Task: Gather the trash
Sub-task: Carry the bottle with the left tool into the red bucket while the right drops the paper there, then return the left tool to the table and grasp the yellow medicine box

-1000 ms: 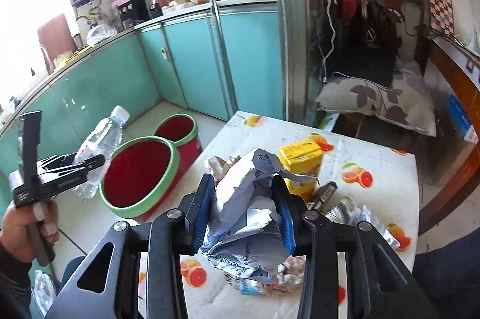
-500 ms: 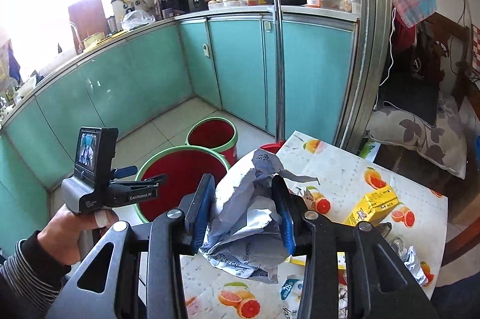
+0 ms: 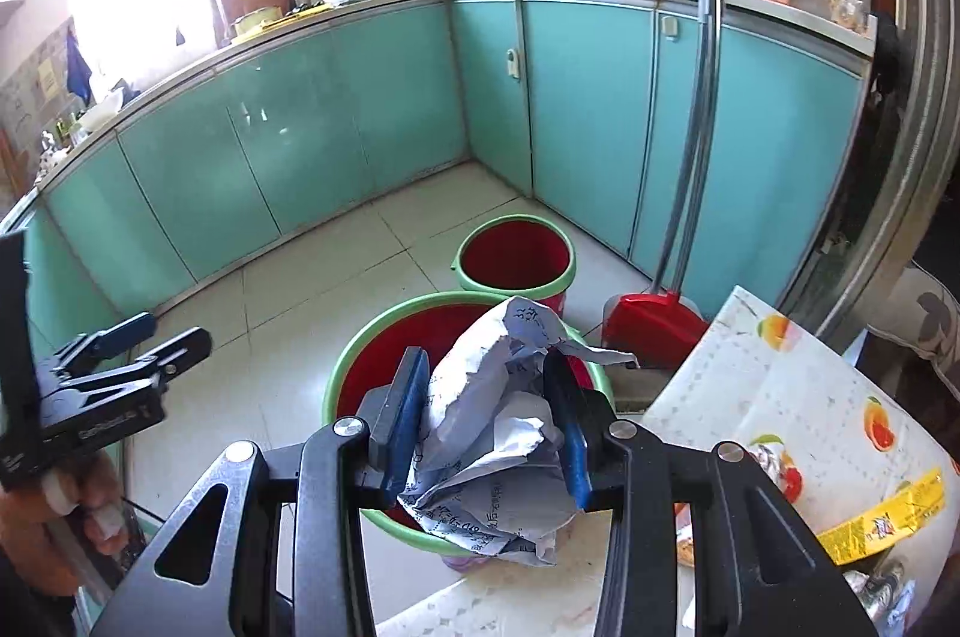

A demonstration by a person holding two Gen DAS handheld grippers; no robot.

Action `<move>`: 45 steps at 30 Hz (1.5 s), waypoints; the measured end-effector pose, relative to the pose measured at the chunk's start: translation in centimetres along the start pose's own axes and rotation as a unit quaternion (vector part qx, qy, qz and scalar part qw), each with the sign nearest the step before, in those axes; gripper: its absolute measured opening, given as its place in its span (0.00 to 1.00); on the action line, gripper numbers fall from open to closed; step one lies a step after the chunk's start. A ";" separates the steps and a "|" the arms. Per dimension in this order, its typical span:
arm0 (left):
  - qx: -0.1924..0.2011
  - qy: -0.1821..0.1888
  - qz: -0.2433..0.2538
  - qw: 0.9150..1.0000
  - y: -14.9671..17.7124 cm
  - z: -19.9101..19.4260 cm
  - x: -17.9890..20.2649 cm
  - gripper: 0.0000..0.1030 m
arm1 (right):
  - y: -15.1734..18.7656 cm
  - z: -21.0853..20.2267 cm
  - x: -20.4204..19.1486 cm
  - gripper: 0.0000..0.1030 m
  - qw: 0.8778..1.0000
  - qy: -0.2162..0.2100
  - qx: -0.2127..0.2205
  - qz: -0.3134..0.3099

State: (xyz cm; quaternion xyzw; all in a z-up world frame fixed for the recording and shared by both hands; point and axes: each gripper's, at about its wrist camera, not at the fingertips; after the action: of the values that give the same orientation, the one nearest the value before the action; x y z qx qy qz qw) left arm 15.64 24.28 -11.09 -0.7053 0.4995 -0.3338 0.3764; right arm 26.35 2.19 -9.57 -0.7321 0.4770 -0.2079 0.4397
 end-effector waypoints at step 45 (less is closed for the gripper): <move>-0.050 0.245 0.143 0.958 3.8 -5.9 20.3 1.00 | 9.0 -22.1 15.1 0.78 0.975 0.203 0.038 0.078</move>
State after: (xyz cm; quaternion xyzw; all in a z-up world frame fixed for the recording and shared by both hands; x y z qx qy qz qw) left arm 14.58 2.88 -9.54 -0.5413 0.6877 -0.4137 0.2507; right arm 12.63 -22.41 -7.27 -0.6180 0.6035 -0.3352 0.3761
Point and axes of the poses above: each gripper's, at about its wrist camera, not at the fingertips, and z roughly the way its jaws point, x to its right, y to its underside, and after that the axes turned 12 degrees about x, right-handed
